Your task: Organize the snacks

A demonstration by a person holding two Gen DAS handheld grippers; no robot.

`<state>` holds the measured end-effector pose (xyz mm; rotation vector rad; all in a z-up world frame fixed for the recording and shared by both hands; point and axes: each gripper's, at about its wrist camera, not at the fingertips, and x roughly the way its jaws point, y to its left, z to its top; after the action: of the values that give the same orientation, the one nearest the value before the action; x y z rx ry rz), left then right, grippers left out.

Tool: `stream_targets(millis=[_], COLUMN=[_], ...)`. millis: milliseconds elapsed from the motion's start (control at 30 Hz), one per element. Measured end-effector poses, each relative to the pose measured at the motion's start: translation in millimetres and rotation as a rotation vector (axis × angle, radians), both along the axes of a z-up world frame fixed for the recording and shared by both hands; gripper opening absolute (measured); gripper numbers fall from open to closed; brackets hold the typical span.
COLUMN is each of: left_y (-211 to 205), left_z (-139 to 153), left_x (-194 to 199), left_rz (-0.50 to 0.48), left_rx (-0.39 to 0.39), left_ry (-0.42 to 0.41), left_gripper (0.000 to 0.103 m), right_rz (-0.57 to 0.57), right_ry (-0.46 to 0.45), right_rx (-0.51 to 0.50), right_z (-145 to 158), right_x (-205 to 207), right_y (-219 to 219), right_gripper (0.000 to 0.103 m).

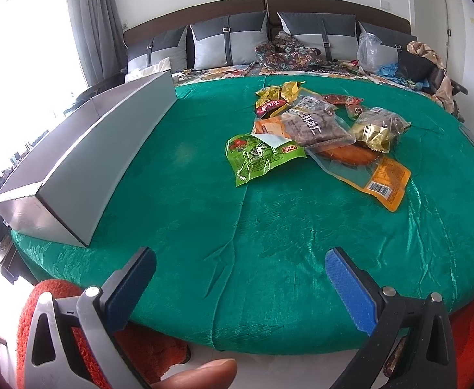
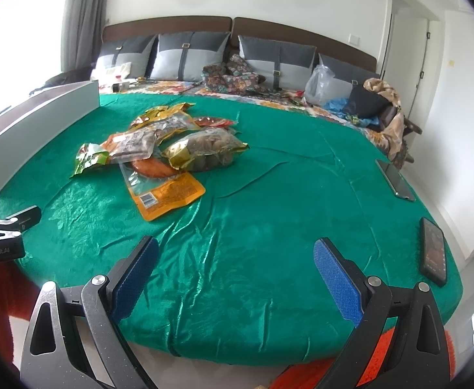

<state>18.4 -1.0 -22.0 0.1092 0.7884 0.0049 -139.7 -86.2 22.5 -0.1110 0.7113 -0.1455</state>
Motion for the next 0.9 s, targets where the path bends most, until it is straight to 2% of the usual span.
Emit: stream_targets(millis=[133,267,600,700,800,900], left_y=[2,9,27,39,57,75], left_z=[-1,1,15,26,51,79], left_x=[1,4,5,12,25,52], left_rz=[0.009,0.032,0.115,0.152,0.181,0.181], left_rx=[0.022,0.009,0.064,0.051,0.101,0.227], left_ry=[0.012,0.005,-0.068,-0.074,-0.176,-0.272], left_gripper=[0.103,0.103,0.103,0.103,0.103,0.103], right_rz=[0.000,-0.001,-0.005,-0.009,-0.015,-0.015], right_ry=[0.001,0.003,0.006,0.003,0.006,0.015], right_rx=[0.001,0.003,0.014,0.023,0.032,0.037], right_z=[0,0,-3,-2,-2,-4], right_x=[0,0,3,3,3,5], right_y=[0,0,-2,-4,-6,-5], right_gripper=[0.098,0.098,0.098,0.098,0.098,0.098])
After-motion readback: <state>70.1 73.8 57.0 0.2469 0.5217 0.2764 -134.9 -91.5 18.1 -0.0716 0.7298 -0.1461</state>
